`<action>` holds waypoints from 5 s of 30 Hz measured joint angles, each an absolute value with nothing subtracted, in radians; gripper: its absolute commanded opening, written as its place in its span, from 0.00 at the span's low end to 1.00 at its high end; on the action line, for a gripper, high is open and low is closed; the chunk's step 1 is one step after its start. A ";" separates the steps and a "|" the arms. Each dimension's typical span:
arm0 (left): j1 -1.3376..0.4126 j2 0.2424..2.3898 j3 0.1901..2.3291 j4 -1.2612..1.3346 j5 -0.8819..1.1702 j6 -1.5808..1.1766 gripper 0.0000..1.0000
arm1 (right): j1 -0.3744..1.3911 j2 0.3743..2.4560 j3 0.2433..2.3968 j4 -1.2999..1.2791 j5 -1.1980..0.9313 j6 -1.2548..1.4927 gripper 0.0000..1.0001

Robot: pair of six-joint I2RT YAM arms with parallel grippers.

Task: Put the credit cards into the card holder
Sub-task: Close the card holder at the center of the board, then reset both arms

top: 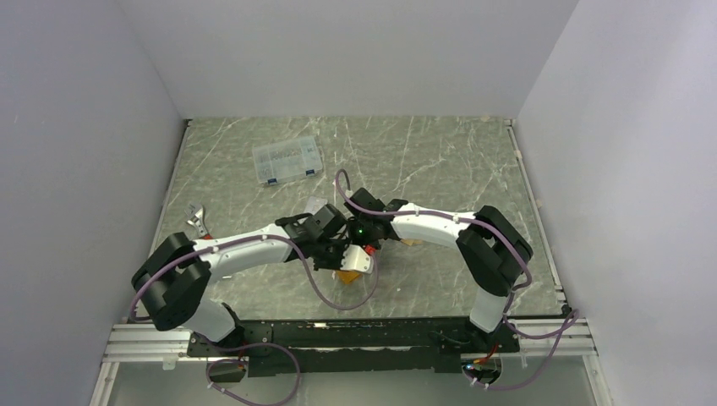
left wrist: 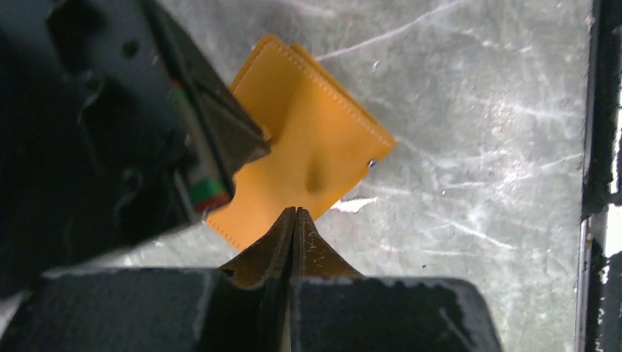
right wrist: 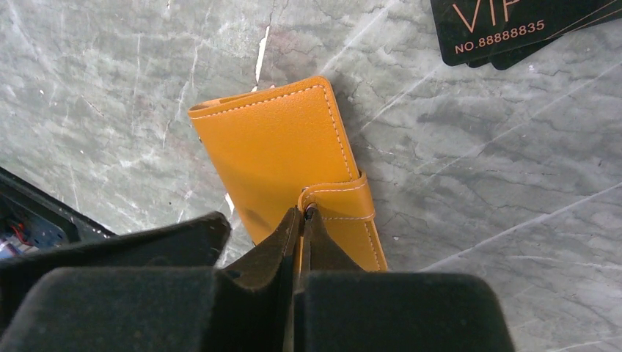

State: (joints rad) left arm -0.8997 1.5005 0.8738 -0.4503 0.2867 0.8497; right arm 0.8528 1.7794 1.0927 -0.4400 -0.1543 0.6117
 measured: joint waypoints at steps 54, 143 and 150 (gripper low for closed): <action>-1.007 1.595 0.847 -0.402 0.116 1.080 0.00 | 0.803 1.749 1.085 -0.551 -0.193 0.555 0.00; -0.088 1.005 1.130 -0.906 0.550 0.790 0.99 | 0.944 1.763 1.214 -0.666 0.078 0.685 0.75; 0.078 1.026 1.174 -0.876 0.610 0.655 0.99 | 0.944 1.623 1.366 -0.746 0.105 0.641 1.00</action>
